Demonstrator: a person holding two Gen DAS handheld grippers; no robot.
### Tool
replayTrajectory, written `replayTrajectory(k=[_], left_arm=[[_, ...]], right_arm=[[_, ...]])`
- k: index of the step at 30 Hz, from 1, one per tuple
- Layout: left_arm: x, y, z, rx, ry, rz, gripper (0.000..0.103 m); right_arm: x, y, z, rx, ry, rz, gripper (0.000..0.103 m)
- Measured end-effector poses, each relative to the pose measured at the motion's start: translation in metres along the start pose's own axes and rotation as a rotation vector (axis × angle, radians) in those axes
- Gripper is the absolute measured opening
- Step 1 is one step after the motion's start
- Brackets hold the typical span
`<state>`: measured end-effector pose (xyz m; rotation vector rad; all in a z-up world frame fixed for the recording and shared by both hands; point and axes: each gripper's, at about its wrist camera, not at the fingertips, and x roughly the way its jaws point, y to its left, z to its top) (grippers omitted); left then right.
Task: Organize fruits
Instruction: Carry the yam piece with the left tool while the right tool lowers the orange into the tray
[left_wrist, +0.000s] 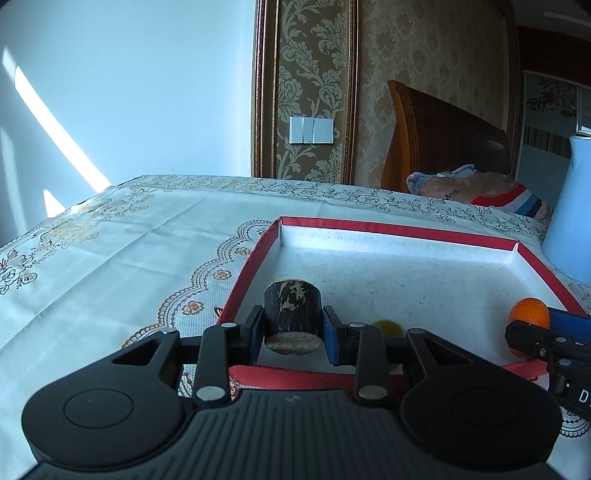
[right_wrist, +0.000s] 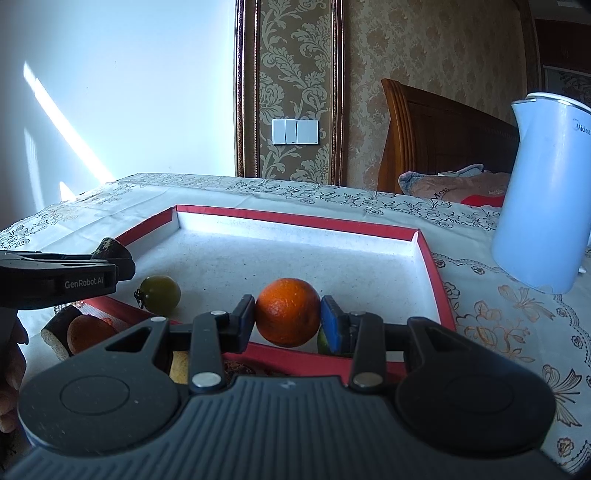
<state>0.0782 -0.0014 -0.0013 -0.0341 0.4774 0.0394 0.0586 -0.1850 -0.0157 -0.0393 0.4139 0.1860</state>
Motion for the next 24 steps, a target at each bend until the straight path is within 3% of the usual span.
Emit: replayTrajectory(k=[24], left_arm=[[0.0059,0.0021,-0.0008,-0.004,0.027,-0.009,0.032]], right_arm=[[0.0019,0.0010,0.0001,-0.009,0.001,0.009,0.037]])
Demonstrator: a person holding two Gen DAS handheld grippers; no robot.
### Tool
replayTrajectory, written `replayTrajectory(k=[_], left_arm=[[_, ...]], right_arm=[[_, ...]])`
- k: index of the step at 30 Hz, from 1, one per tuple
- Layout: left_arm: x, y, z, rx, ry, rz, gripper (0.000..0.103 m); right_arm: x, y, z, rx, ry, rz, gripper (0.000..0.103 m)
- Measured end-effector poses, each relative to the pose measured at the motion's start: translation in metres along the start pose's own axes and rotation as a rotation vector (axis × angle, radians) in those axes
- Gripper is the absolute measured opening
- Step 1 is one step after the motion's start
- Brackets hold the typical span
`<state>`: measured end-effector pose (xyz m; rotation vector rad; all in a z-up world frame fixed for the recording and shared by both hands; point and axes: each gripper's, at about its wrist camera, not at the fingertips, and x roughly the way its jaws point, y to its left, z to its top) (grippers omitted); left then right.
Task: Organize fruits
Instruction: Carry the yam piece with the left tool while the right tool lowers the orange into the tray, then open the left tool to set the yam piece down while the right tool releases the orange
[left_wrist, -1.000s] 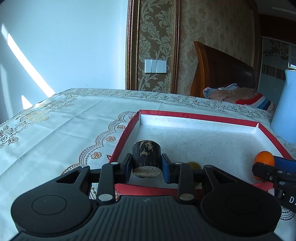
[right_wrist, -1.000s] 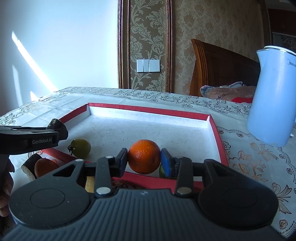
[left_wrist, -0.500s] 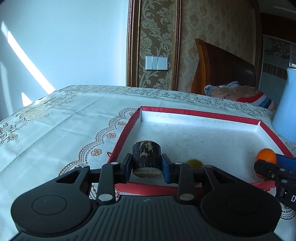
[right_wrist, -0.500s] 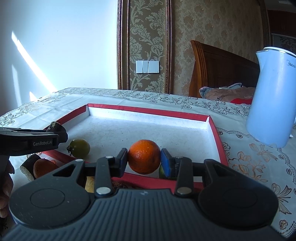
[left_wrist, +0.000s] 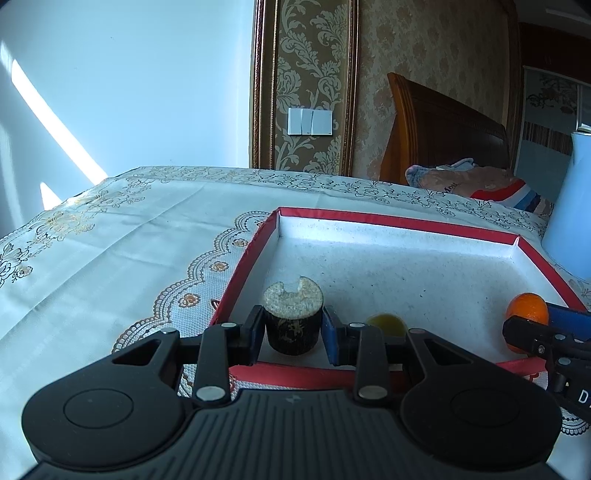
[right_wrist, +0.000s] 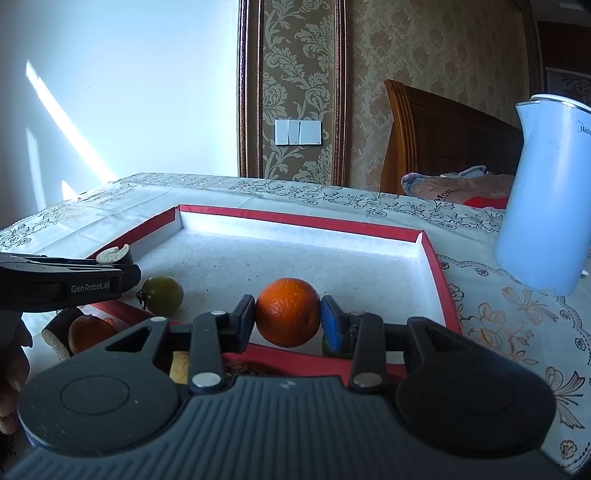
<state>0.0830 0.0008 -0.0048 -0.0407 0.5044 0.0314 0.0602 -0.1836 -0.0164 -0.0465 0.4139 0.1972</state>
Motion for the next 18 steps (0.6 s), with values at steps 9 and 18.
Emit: replayTrajectory(k=[9,18], left_arm=[[-0.0001,-0.0015,-0.0005,0.004,0.002,0.007,0.032],[0.0004,-0.0025,-0.0006,0.006,0.007,0.010,0.032]], right_arm=[[0.0039,0.0029,-0.0001,-0.010,0.020,0.012,0.037],[0.0038,0.0032,0.0000,-0.015,0.024,0.009,0.036]])
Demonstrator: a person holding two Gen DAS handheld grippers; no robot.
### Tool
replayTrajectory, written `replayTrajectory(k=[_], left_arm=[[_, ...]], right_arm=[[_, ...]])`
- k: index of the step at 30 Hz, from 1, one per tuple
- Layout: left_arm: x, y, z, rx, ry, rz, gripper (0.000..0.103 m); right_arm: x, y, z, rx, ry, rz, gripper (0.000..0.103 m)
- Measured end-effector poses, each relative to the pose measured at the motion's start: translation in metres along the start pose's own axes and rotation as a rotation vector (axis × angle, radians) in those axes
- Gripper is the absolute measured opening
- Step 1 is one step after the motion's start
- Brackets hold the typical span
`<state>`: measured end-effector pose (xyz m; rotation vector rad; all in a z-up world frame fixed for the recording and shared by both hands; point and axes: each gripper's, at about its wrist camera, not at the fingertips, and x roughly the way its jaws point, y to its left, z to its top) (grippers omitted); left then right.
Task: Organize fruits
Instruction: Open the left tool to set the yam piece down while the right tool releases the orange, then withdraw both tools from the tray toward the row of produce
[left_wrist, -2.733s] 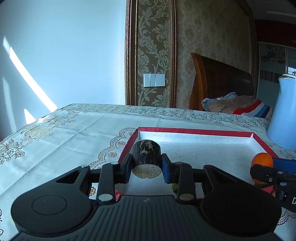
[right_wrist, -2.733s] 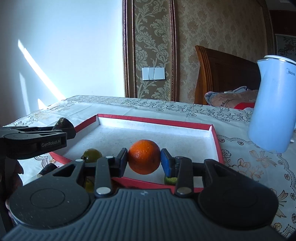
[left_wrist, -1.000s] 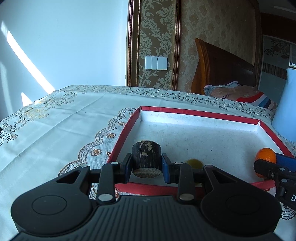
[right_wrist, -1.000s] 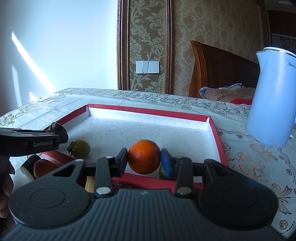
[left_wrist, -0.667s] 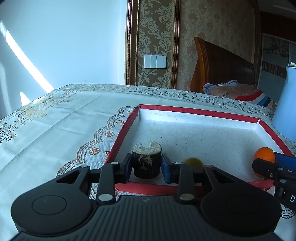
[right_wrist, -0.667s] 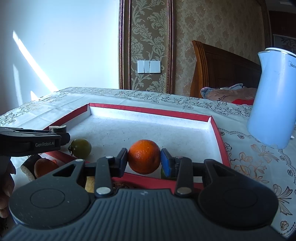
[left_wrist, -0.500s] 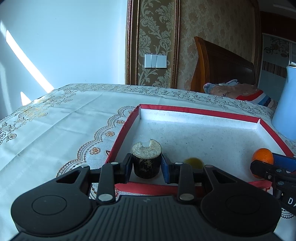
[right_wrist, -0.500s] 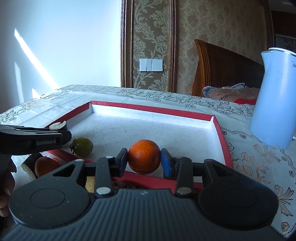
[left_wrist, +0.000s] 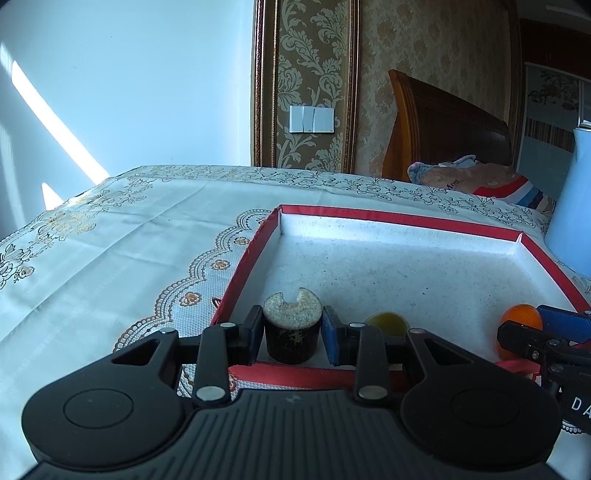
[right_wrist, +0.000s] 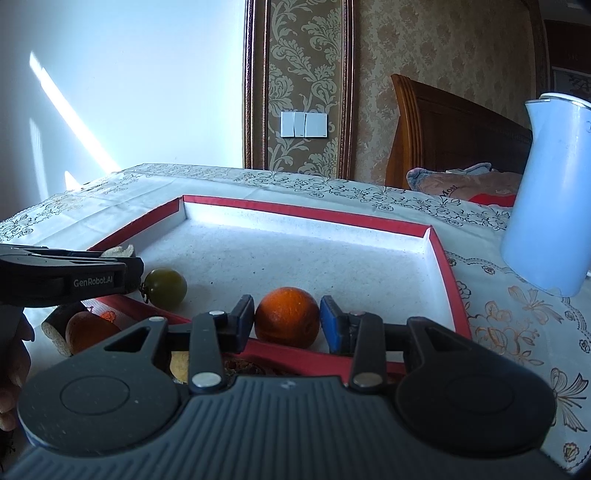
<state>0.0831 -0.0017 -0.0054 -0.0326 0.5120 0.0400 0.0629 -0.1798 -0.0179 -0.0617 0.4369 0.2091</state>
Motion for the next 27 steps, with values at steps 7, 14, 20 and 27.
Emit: replayTrajectory(k=[7,14,20,27], left_arm=[[0.000,0.001,0.000,-0.001,-0.003,0.001,0.063],[0.000,0.002,0.000,-0.003,-0.003,-0.004,0.064],[-0.015,0.012,0.002,-0.039,-0.059,-0.032,0.064],[-0.049,0.042,0.009,-0.147,-0.172,-0.100,0.065]], right_arm=[[0.000,0.000,0.000,0.004,-0.003,0.006,0.039],[-0.002,-0.002,-0.001,0.012,-0.011,0.006,0.039],[-0.007,-0.008,-0.002,0.041,-0.045,-0.001,0.049],[-0.015,-0.013,-0.001,0.055,-0.068,0.001,0.049]])
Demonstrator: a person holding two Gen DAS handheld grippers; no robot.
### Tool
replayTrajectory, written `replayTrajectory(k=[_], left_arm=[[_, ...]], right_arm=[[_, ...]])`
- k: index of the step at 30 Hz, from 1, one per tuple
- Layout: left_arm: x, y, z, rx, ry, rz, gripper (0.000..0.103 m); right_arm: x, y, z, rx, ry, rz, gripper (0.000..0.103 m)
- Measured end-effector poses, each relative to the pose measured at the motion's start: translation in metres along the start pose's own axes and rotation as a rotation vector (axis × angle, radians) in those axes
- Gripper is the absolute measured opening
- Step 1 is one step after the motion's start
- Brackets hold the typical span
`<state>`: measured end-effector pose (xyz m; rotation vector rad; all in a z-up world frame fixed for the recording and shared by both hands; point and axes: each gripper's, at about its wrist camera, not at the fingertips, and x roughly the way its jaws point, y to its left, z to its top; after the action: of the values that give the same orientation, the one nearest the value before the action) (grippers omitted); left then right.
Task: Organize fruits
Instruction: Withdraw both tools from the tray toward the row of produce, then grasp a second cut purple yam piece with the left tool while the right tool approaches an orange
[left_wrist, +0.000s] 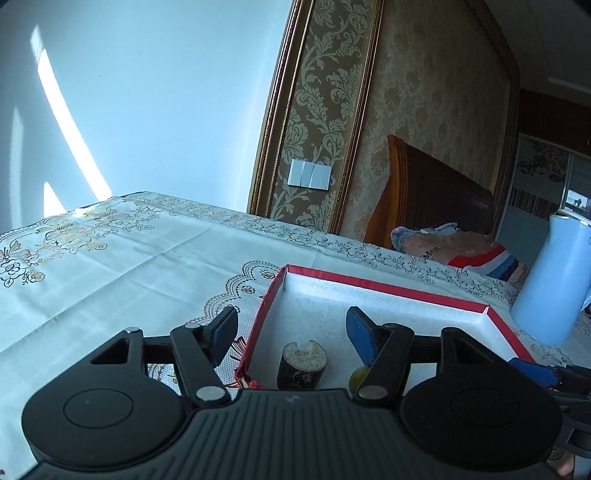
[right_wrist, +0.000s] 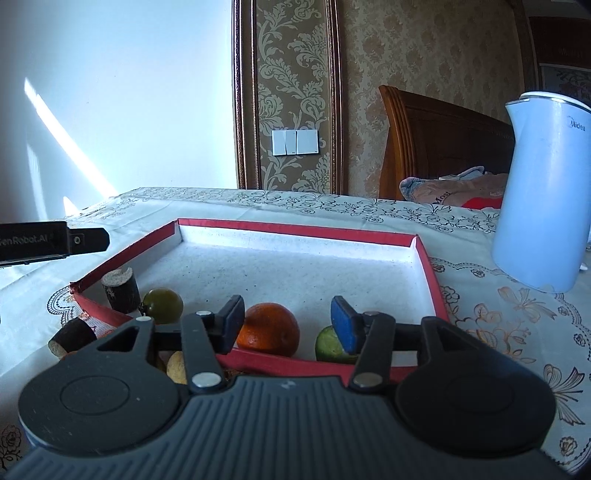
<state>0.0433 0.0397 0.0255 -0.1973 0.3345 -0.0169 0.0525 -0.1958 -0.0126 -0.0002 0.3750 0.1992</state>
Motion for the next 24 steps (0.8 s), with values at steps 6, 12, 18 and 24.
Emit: replayTrajectory(k=[6,12,18,24], left_arm=[[-0.027,0.028,0.001,-0.002,-0.034,0.035,0.068],[-0.049,0.041,-0.011,0.054,0.005,0.043,0.069],[-0.073,0.012,-0.038,0.202,0.026,-0.098,0.069],[-0.052,-0.003,-0.038,0.185,0.110,0.011,0.069]], right_arm=[[-0.011,-0.009,0.005,0.039,-0.032,0.012,0.052],[-0.027,-0.018,0.011,0.096,-0.074,0.017,0.061],[-0.026,-0.022,0.009,0.120,-0.054,0.010,0.061],[-0.024,-0.022,0.006,0.127,-0.041,0.010,0.061]])
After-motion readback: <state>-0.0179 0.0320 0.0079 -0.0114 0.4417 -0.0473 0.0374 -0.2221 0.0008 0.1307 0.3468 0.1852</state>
